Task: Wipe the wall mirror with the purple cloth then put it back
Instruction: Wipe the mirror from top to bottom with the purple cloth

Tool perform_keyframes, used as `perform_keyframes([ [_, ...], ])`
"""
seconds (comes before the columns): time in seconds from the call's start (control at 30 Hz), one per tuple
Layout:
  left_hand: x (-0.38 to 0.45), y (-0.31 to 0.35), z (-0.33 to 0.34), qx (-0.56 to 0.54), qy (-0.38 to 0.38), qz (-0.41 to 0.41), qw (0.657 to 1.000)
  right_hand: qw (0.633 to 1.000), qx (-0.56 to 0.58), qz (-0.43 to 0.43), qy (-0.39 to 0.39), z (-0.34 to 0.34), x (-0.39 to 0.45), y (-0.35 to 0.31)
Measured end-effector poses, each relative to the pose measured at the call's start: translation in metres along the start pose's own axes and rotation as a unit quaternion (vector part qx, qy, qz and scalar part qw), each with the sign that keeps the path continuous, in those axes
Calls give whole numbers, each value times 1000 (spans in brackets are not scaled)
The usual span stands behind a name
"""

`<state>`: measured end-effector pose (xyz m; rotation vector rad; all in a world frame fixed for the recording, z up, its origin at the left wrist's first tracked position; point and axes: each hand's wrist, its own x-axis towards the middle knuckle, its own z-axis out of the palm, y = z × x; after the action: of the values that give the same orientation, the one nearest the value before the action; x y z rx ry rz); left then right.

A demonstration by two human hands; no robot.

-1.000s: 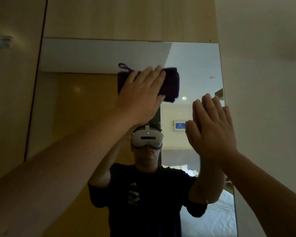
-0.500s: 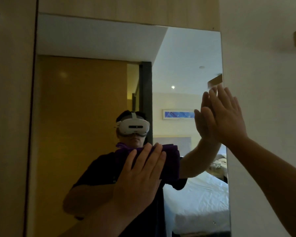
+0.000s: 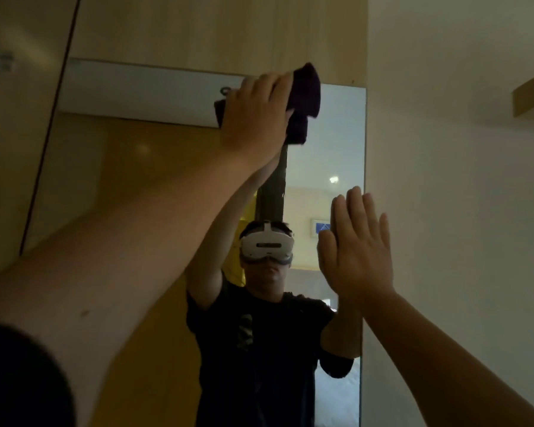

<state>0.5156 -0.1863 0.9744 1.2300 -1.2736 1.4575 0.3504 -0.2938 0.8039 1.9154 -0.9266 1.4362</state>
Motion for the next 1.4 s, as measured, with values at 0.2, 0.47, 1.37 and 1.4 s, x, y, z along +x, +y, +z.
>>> perform_keyframes([
  [0.2, 51, 10, 29, 93, -84, 30, 992, 1000, 13, -16, 14, 3, 3, 3],
  [0.47, -100, 9, 19, 66, -98, 97, 988, 994, 103, -28, 40, 1, 0, 8],
  [1.37, 41, 75, 26, -11, 2, 43, 999, 998, -63, -6, 13, 7, 12, 97],
  [1.4, 59, 77, 31, 9, -16, 50, 999, 998, -60, -5, 19, 7, 12, 97],
])
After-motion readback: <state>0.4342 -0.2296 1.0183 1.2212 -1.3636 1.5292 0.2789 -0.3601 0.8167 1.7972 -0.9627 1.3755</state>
